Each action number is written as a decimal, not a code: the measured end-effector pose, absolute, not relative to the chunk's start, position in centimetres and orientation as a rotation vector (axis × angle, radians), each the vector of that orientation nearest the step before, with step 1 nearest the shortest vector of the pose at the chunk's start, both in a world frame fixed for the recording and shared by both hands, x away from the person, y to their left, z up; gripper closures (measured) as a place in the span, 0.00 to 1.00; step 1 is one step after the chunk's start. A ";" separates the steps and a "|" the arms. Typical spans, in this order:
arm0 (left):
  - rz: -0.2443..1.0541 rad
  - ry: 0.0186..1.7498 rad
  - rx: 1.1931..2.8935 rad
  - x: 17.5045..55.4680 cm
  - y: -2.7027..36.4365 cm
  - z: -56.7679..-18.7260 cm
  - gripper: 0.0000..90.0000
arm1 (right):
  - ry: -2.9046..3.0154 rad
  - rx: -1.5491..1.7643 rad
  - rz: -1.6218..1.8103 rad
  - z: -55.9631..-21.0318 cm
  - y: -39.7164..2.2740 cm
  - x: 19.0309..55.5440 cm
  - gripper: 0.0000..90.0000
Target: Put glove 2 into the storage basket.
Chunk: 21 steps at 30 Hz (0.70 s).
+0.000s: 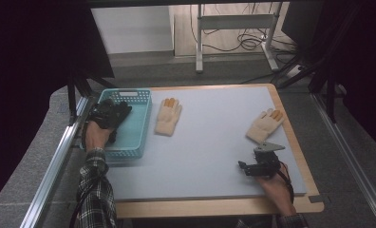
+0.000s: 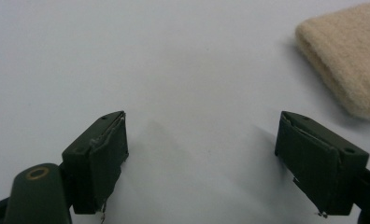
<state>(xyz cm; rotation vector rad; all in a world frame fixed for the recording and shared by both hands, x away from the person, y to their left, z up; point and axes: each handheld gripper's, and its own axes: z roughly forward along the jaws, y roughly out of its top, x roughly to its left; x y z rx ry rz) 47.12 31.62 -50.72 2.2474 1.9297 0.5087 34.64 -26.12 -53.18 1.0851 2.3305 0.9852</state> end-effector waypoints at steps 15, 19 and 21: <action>0.401 1.762 2.086 45.3 32.1 -46.1 0.06 | 2.330 1.086 0.984 -53.2 -26.1 34.6 0.19; 0.371 1.670 2.011 44.5 31.8 -45.6 0.04 | 2.330 1.086 0.984 -53.2 -26.1 34.6 0.19; 0.380 1.640 2.011 44.3 31.6 -45.3 0.03 | 2.330 1.086 0.984 -53.2 -26.1 34.6 0.19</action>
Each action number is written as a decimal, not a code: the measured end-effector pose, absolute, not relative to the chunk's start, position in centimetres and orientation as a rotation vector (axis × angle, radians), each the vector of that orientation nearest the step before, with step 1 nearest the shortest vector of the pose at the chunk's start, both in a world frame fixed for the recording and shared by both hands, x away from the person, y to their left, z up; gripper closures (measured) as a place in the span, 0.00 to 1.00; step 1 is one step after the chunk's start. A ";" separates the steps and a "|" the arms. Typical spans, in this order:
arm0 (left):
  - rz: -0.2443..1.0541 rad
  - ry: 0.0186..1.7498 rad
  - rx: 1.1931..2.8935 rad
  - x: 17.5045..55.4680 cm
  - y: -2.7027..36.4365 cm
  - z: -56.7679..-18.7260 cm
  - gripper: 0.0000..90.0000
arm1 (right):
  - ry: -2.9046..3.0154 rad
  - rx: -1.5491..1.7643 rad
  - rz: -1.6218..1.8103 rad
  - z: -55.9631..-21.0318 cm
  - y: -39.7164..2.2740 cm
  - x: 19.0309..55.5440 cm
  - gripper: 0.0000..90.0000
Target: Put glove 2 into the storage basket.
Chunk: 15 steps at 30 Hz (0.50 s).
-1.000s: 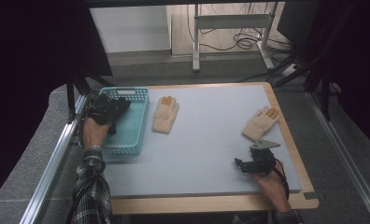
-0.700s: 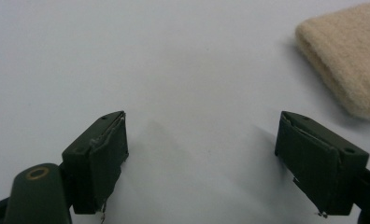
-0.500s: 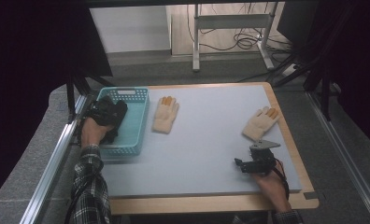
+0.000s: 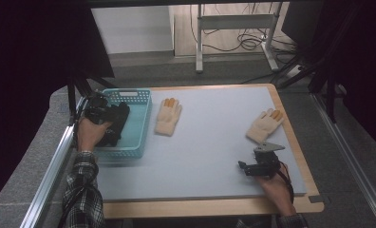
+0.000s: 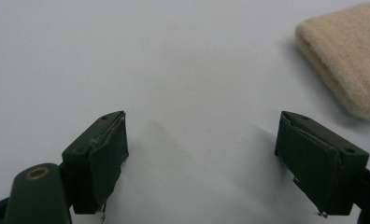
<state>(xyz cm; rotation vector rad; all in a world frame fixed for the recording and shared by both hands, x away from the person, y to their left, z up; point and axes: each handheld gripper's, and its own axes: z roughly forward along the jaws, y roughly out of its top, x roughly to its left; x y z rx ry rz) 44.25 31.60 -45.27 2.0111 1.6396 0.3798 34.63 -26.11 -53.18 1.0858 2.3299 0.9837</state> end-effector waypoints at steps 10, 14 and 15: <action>0.431 1.489 2.043 42.5 28.7 -43.9 0.00 | 2.330 1.086 0.984 -53.2 -26.1 34.6 0.19; 0.447 1.419 2.058 41.6 27.2 -43.5 0.00 | 2.330 1.086 0.984 -53.2 -26.1 34.6 0.19; 0.452 1.396 2.057 41.4 26.9 -43.3 0.00 | 2.330 1.087 0.984 -53.2 -26.1 34.6 0.19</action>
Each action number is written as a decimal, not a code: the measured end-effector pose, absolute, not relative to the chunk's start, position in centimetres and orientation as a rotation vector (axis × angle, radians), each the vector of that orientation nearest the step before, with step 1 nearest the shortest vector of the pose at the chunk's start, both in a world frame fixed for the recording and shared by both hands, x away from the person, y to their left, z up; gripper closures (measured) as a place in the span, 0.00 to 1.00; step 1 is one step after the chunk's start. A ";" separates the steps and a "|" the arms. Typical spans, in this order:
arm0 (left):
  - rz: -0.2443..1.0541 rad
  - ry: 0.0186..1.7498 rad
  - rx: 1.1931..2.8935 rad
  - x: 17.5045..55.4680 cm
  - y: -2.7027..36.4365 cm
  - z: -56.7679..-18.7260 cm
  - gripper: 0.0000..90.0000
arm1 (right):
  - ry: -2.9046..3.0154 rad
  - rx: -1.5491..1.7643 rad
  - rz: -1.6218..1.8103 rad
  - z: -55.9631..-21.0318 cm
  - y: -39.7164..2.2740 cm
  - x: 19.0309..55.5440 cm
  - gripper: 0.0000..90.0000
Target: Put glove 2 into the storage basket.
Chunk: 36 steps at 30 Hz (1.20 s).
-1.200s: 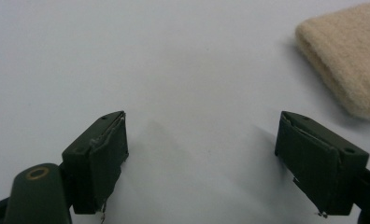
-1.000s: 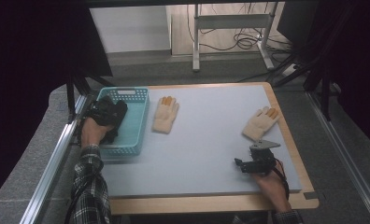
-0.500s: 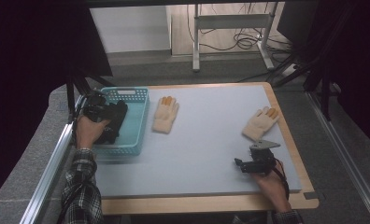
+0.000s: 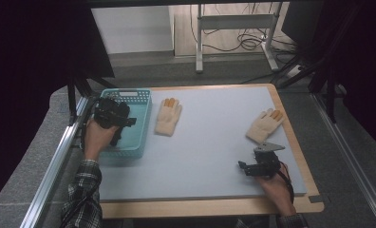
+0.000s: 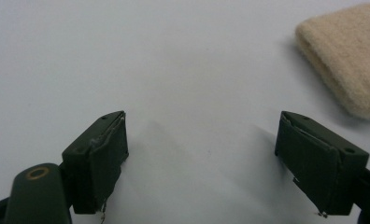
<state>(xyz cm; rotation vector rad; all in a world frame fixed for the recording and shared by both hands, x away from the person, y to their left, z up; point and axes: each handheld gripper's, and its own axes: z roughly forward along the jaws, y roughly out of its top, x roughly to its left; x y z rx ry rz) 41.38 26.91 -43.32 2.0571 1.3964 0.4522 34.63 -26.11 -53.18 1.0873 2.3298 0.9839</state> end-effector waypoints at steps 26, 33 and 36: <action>0.459 0.894 2.130 30.5 15.4 -45.7 0.00 | 2.328 1.086 0.982 -53.2 -26.1 34.6 0.19; 0.448 0.846 2.169 29.0 14.0 -48.9 0.00 | 2.327 1.087 0.981 -53.2 -26.1 34.6 0.19; 0.417 0.866 2.135 28.8 14.3 -50.0 0.00 | 2.327 1.088 0.981 -53.2 -26.1 34.6 0.19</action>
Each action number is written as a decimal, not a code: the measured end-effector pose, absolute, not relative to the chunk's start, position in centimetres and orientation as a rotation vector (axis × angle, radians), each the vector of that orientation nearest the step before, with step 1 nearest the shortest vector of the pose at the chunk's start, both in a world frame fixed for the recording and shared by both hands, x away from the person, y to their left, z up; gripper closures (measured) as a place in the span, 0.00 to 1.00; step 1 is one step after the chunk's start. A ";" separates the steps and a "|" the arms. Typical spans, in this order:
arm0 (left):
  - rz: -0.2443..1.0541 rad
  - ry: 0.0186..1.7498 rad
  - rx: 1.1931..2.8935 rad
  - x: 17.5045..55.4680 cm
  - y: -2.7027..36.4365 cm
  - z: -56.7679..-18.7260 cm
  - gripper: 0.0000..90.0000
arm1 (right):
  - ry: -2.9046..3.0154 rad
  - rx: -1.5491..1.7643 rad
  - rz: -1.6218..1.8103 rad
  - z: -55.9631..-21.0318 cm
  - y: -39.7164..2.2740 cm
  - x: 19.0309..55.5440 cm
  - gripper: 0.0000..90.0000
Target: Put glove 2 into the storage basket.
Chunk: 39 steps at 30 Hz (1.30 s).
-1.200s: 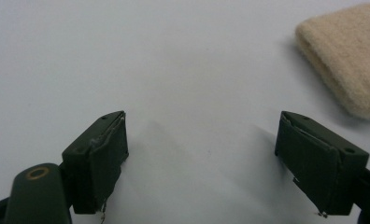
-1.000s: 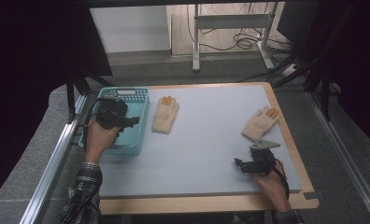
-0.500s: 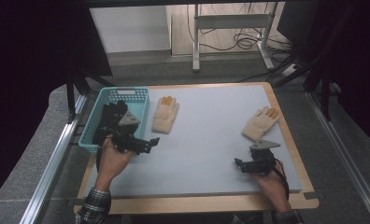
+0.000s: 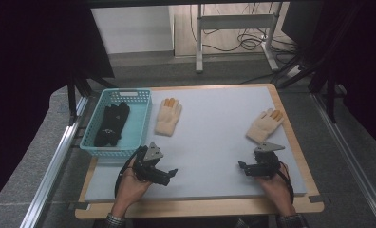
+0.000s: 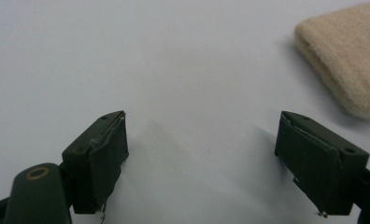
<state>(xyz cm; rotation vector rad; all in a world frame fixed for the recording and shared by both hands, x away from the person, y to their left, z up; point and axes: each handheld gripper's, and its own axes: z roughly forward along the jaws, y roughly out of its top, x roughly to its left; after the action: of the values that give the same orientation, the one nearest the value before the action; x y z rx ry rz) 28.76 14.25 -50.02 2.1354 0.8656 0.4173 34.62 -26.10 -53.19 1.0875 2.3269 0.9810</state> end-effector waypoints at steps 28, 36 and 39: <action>0.360 1.011 2.175 28.5 15.4 -55.1 0.00 | 2.334 1.091 0.983 -53.1 -26.1 34.7 0.19; 0.362 1.008 2.176 28.5 15.4 -55.2 0.00 | 2.340 1.067 1.029 -51.9 -25.0 35.3 0.21; 0.363 1.008 2.177 28.5 15.4 -55.2 0.00 | 2.363 1.031 1.042 -51.2 -23.7 36.1 0.24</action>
<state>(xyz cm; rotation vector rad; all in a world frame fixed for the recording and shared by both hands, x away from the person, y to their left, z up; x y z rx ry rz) 28.50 15.42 -55.15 2.1765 1.0083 0.3627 36.13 -23.75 -51.17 1.0307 2.3634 1.0424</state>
